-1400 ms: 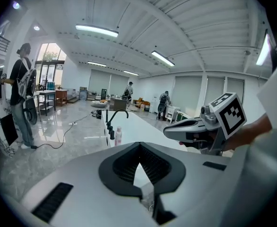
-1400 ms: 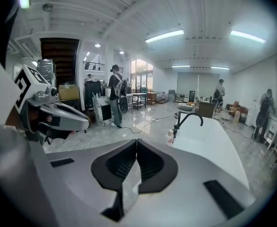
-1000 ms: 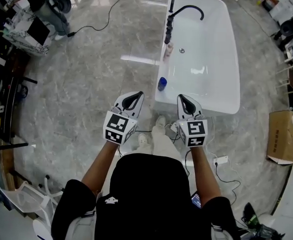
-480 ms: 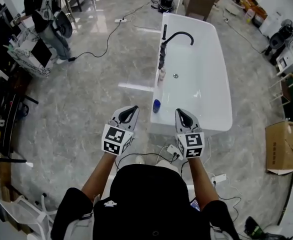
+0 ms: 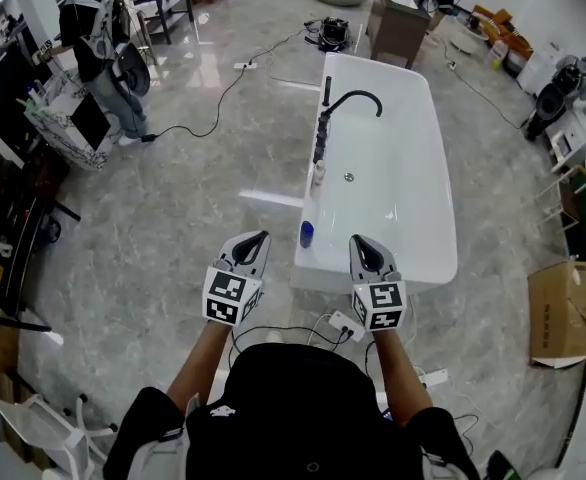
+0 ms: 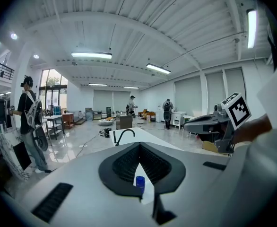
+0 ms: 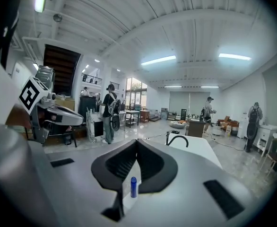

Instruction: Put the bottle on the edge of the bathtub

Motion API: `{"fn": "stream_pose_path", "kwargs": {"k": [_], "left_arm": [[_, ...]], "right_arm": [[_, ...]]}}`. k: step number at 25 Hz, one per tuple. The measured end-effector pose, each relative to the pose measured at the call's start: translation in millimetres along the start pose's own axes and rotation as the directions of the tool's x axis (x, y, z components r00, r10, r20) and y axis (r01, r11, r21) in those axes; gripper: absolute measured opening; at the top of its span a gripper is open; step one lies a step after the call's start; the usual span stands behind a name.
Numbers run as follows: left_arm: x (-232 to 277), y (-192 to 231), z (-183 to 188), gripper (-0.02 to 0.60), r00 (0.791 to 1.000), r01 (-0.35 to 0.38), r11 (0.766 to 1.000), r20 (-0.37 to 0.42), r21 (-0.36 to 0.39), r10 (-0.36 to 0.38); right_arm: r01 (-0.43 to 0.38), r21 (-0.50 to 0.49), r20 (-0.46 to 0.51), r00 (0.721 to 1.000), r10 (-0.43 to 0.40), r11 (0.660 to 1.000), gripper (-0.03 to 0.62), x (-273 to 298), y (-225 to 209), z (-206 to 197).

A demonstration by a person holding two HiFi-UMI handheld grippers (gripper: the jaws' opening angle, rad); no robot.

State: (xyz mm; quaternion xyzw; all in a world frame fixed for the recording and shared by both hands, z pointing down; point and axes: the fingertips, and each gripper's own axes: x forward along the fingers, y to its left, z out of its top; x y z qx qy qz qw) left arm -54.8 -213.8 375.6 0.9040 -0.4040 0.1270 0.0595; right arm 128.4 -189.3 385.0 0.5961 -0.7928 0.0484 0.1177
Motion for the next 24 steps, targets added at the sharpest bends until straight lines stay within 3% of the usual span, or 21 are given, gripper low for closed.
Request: {"fn": "stream_pose_path", "kwargs": {"k": [24], "left_arm": [[-3, -18, 8, 0.013, 0.999, -0.03, 0.999, 0.026, -0.011, 0.031]], "right_arm": [[-0.044, 0.008, 0.021, 0.999, 0.044, 0.999, 0.023, -2, 2, 3]]}}
